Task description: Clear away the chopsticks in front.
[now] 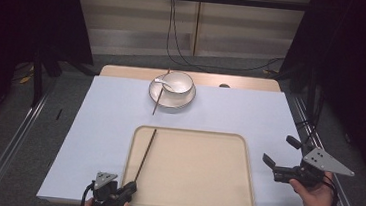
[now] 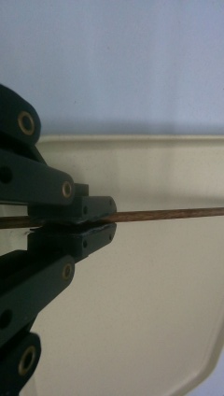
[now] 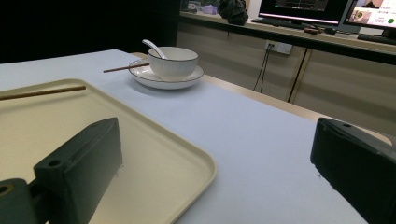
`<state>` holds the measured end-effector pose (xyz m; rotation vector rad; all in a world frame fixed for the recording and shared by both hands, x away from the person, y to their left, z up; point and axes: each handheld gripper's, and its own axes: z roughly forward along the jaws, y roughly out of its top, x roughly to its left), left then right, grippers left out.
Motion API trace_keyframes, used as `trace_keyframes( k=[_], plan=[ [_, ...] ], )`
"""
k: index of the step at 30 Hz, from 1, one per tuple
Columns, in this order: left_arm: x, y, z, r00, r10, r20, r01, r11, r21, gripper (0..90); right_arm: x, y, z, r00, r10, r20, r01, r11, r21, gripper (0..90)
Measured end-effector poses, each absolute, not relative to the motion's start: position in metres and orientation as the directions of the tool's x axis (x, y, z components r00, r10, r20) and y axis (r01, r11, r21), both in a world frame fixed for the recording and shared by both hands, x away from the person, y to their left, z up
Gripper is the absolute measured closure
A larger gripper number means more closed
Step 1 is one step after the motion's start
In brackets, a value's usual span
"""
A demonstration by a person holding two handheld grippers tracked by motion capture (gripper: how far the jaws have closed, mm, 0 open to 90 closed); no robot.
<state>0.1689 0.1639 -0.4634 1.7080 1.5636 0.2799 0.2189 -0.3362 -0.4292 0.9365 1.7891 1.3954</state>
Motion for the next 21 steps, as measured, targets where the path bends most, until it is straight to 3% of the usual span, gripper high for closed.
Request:
trace_keyframes(
  k=[11, 21],
  plan=[
    [0.1742, 0.1558, -0.4646, 0.205, 0.932, -0.298, 0.734, 0.055, 0.677, 85.7, 0.2187, -0.3359, -0.4293, -0.515, 0.853, -0.079, 0.130, 0.169, 0.977, 1.4],
    [0.1786, 0.1564, -0.4595, 0.204, 0.923, -0.325, 0.695, 0.097, 0.712, 71.6, 0.2182, -0.3356, -0.4293, -0.523, 0.849, -0.082, 0.133, 0.176, 0.975, 1.6]
  ],
)
